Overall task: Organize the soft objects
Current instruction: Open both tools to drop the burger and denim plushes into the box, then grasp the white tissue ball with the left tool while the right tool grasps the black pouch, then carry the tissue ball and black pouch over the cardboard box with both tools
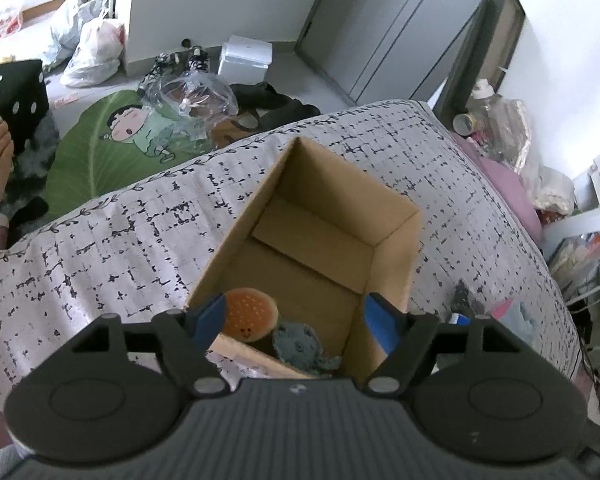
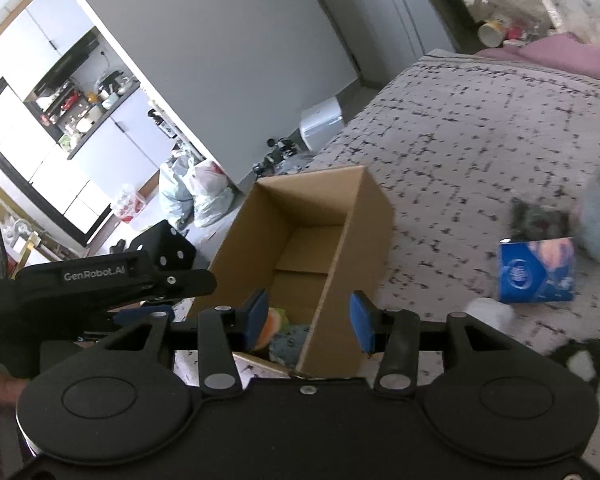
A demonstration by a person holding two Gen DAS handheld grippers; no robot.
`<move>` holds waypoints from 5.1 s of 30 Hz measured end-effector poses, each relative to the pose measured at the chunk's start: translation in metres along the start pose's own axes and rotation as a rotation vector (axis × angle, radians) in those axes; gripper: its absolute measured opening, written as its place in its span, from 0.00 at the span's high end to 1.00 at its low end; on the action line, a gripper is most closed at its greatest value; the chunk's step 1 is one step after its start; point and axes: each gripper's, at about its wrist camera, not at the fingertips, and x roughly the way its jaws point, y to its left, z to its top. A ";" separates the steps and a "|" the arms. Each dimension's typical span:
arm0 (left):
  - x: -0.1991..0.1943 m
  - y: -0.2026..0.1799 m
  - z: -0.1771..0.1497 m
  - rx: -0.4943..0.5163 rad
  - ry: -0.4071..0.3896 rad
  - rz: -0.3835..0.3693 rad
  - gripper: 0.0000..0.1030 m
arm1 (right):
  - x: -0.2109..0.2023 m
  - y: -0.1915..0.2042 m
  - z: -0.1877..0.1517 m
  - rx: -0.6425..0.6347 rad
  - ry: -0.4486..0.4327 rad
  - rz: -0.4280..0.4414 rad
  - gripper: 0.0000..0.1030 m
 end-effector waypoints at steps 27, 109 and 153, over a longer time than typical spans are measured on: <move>-0.044 -0.067 -0.040 0.190 -0.068 -0.026 0.00 | -0.097 -0.055 -0.014 0.034 -0.097 -0.108 0.07; 0.150 -0.168 -0.086 0.331 0.200 -0.021 0.45 | 0.009 -0.191 -0.031 0.346 0.195 -0.202 0.72; 0.007 -0.155 -0.073 0.360 0.017 -0.053 0.55 | -0.086 -0.120 -0.020 0.122 -0.089 -0.171 0.75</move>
